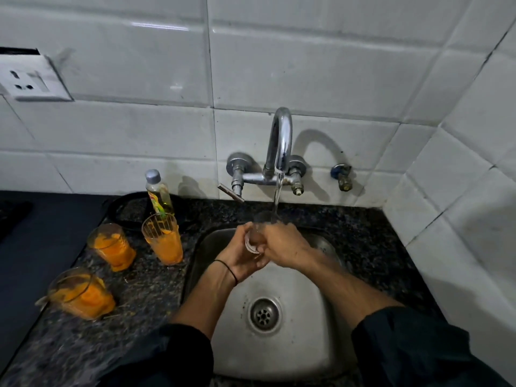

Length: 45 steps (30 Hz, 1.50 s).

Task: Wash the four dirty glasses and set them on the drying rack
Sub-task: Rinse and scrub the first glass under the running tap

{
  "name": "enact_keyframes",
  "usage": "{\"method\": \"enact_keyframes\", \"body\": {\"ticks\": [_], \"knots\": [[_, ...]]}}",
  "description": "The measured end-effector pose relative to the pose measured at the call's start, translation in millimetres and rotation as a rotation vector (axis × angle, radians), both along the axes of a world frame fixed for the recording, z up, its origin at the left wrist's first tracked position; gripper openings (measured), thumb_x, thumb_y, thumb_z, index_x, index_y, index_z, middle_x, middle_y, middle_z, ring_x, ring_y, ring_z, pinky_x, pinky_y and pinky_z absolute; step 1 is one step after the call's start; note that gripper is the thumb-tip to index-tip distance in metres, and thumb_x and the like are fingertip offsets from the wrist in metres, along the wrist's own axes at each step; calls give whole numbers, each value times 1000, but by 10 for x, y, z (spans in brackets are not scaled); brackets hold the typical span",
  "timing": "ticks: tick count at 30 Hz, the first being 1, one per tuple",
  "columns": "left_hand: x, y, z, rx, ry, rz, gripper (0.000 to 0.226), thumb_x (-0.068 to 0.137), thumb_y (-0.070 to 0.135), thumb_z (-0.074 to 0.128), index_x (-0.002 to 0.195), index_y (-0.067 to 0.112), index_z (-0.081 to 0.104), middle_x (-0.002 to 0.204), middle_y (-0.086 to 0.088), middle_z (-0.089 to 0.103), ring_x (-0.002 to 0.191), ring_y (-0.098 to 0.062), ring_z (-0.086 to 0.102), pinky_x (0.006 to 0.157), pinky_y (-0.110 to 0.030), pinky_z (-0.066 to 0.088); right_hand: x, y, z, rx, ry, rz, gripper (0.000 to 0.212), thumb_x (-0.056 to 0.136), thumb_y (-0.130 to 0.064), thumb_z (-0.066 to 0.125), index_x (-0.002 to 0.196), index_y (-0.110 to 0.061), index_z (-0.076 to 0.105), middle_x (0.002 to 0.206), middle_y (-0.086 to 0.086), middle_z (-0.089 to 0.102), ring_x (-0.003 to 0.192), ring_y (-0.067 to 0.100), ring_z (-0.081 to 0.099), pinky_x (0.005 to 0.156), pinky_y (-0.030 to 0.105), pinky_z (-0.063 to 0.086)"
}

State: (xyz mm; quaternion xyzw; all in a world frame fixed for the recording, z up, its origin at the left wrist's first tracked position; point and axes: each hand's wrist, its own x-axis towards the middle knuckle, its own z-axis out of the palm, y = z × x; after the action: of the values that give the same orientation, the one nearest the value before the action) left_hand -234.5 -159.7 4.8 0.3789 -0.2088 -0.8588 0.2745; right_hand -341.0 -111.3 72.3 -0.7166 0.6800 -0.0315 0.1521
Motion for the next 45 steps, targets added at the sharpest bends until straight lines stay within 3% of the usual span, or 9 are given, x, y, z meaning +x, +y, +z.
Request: {"method": "enact_keyframes", "body": {"ticks": [3, 8, 13, 16, 20, 25, 32, 39, 45], "knots": [[22, -62, 53, 44, -19, -2, 43, 99, 39, 51, 89, 3, 73, 79, -14, 74, 66, -23, 72, 60, -31, 58, -41, 26, -41, -53, 214, 121, 35, 92, -13, 59, 125, -25, 57, 130, 7, 60, 129, 30, 47, 115, 44, 24], [33, -21, -40, 25, 76, 141, 13, 89, 18, 60, 89, 6, 66, 82, -12, 69, 76, -21, 62, 70, -29, 49, 24, -73, -264, -16, -490, -265, 22, 80, 2, 61, 97, -10, 70, 93, 9, 70, 90, 23, 67, 80, 33, 54], [83, -32, 18, 27, -126, -76, 43, 90, 48, 60, 94, 7, 73, 86, -14, 70, 83, -23, 62, 76, -35, 52, -79, -11, -530, -257, -117, 40, 33, 72, -7, 58, 98, -27, 64, 104, -6, 63, 101, 13, 59, 83, 24, 46], [79, -58, -8, -86, -77, 94, 58, 86, 30, 73, 133, 2, 55, 108, -21, 68, 86, -27, 69, 71, -37, 60, -49, 107, -462, -154, -744, -69, 35, 84, 5, 53, 103, -17, 71, 108, 0, 71, 105, 14, 66, 90, 25, 51], [70, 33, 110, -396, -163, 228, 63, 79, -2, 76, 129, 23, 47, 109, -15, 68, 84, -25, 72, 65, -34, 58, 139, 194, -510, -104, -1825, -612, 32, 99, -17, 55, 124, -1, 66, 119, 19, 71, 113, 28, 66, 99, 35, 50], [50, 97, 286, -865, -214, 41, 74, 63, -23, 74, 121, 21, 58, 109, -9, 71, 97, -20, 69, 82, -30, 58, 196, 165, -613, -75, -2196, -975, 59, 96, -59, 48, 105, -7, 75, 103, 16, 74, 85, 24, 73, 81, 35, 56], [86, 178, 190, -768, -297, 8, 37, 84, 14, 75, 116, 30, 64, 113, -1, 70, 107, -18, 67, 89, -32, 57, 27, 3, -605, 5, -1833, -1147, 33, 97, -38, 59, 91, -7, 69, 68, 11, 68, 60, 21, 62, 60, 32, 49], [119, 223, -56, -101, -177, 5, 40, 103, 41, 44, 117, 11, 66, 113, -16, 69, 85, -31, 68, 63, -36, 59, -198, -72, -145, -79, -803, -260, 32, 96, -32, 63, 74, -11, 70, 67, 9, 72, 65, 23, 68, 72, 40, 54], [138, 78, 86, -271, -352, -34, 26, 97, 19, 54, 121, 19, 63, 97, -7, 72, 83, -19, 66, 72, -34, 51, -190, -21, 182, -66, -43, 10, 28, 98, -32, 58, 70, -26, 56, 77, -6, 65, 85, 17, 59, 102, 42, 32]]}}
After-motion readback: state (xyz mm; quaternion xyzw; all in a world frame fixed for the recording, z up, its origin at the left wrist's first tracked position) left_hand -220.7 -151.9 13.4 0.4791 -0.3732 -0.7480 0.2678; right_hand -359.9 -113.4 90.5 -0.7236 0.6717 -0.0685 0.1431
